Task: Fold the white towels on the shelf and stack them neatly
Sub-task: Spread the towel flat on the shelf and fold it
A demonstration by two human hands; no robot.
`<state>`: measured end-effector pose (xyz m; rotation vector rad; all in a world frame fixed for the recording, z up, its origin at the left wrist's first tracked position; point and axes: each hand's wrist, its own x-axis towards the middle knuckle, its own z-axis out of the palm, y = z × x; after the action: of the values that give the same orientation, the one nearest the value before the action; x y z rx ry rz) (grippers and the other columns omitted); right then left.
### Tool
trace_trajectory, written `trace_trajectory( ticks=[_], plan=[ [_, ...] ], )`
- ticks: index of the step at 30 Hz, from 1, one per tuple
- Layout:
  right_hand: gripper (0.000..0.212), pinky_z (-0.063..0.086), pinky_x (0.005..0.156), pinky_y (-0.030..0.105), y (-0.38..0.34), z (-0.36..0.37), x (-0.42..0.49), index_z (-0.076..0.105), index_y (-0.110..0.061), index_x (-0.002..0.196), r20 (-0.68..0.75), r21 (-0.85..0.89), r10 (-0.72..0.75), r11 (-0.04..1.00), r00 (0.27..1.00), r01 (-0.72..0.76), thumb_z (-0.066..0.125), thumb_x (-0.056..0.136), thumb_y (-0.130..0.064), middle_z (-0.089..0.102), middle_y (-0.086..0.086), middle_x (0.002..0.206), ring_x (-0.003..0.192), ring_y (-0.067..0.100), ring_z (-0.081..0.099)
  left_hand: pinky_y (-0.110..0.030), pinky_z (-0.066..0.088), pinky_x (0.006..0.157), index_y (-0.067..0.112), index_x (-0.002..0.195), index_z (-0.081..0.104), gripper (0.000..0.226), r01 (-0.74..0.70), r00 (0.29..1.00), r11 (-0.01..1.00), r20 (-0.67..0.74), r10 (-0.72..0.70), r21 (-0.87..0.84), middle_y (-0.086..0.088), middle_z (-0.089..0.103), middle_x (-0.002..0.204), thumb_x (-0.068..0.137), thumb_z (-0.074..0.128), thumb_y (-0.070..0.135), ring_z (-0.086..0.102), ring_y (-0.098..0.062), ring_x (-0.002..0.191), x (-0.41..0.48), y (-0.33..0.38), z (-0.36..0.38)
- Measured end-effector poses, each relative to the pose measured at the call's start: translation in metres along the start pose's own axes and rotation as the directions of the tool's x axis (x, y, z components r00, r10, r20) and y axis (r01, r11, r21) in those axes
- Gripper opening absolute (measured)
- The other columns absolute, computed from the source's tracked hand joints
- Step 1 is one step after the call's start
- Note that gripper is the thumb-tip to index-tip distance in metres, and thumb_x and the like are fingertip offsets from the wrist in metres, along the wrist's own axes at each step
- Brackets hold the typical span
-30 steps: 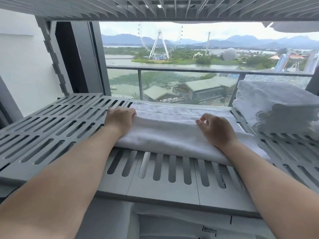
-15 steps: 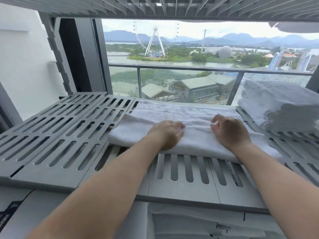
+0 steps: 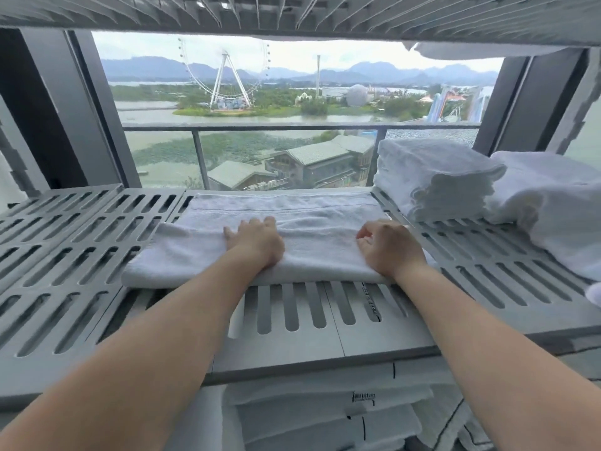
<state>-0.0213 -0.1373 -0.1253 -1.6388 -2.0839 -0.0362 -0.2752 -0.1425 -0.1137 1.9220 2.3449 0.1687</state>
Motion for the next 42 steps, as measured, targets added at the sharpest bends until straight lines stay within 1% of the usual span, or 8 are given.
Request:
trace_trajectory(
  ticks=[4,9,17,22,27,34,38,42],
  plan=[
    [0.026,0.045,0.091,0.032,0.009,-0.005,0.007,0.069,-0.025,0.113,0.092,0.039,-0.055,0.998,0.994,0.052,0.052,0.094,-0.019,0.066,0.003,0.115,0.109,0.024,0.059,-0.057,0.016,0.120,0.021,0.148,0.041,0.049,-0.243,0.969,0.969,-0.053,0.240,-0.051,-0.009,0.044,0.153,0.100,0.035,0.033,0.040,-0.031,0.140,-0.001,0.047,0.008],
    [0.052,0.041,0.108,0.041,0.035,-0.016,0.028,0.047,-0.023,0.144,0.229,-0.097,0.000,0.995,0.973,0.023,0.045,0.093,-0.011,0.054,0.011,0.142,0.131,0.030,0.049,-0.046,0.038,0.105,0.023,0.126,0.061,0.037,-0.281,0.945,0.959,-0.165,0.284,0.037,-0.007,0.057,0.132,0.102,0.042,0.043,0.052,-0.029,0.124,0.007,0.065,0.014],
    [0.023,0.051,0.092,0.041,0.056,-0.015,0.053,0.072,-0.018,0.110,-0.036,0.088,-0.169,0.981,0.985,0.171,0.056,0.095,-0.011,0.064,0.008,0.114,0.101,0.029,0.063,-0.037,0.041,0.075,0.019,0.108,0.057,0.020,-0.236,0.867,0.972,-0.454,0.204,-0.014,-0.008,0.071,0.099,0.104,0.044,0.033,0.066,-0.032,0.090,0.005,0.066,0.018],
    [0.023,0.047,0.089,0.033,0.062,-0.007,0.064,0.069,-0.023,0.110,0.191,0.053,-0.177,0.984,0.965,0.170,0.053,0.094,-0.017,0.067,0.004,0.116,0.106,0.024,0.060,-0.044,0.040,0.102,0.020,0.128,0.053,0.040,-0.289,0.948,0.957,-0.139,0.288,0.009,-0.004,0.055,0.135,0.101,0.044,0.049,0.049,-0.027,0.125,0.011,0.062,0.019],
    [0.027,0.047,0.095,0.040,0.043,-0.002,0.073,0.068,-0.019,0.105,0.104,-0.088,-0.168,0.980,0.980,0.177,0.049,0.087,-0.012,0.068,0.006,0.110,0.105,0.028,0.061,-0.046,0.007,0.123,0.034,0.158,0.024,0.068,-0.287,0.957,0.957,0.063,0.284,0.040,0.003,0.013,0.168,0.099,0.026,0.067,0.011,-0.017,0.154,0.010,0.063,0.021],
    [0.027,0.055,0.081,0.036,0.009,0.009,0.097,0.070,-0.016,0.102,0.155,0.068,-0.196,0.980,0.968,0.188,0.046,0.090,-0.013,0.070,0.009,0.107,0.100,0.031,0.063,-0.040,0.049,0.096,0.023,0.120,0.069,0.031,-0.239,0.966,0.920,-0.174,0.192,-0.311,0.000,0.071,0.119,0.103,0.050,0.041,0.063,-0.021,0.112,0.022,0.056,-0.001],
    [0.025,0.046,0.074,0.031,-0.003,0.011,0.116,0.066,-0.014,0.107,0.231,-0.008,-0.102,0.994,0.968,0.106,0.048,0.089,-0.013,0.066,0.009,0.114,0.103,0.031,0.062,-0.039,0.047,0.100,0.023,0.122,0.068,0.026,-0.145,0.956,0.971,-0.279,0.089,-0.188,-0.004,0.068,0.124,0.099,0.055,0.026,0.060,-0.024,0.118,0.056,0.036,-0.009],
    [0.033,0.043,0.075,0.035,-0.017,0.007,0.139,0.062,-0.014,0.121,0.260,-0.094,0.027,0.996,0.965,-0.003,0.050,0.090,-0.013,0.061,0.008,0.126,0.111,0.030,0.060,-0.040,0.040,0.109,0.024,0.138,0.055,0.039,-0.042,0.993,0.998,-0.115,0.036,-0.046,-0.010,0.056,0.143,0.100,0.052,0.031,0.049,-0.031,0.132,0.099,0.014,-0.005]
  ],
)
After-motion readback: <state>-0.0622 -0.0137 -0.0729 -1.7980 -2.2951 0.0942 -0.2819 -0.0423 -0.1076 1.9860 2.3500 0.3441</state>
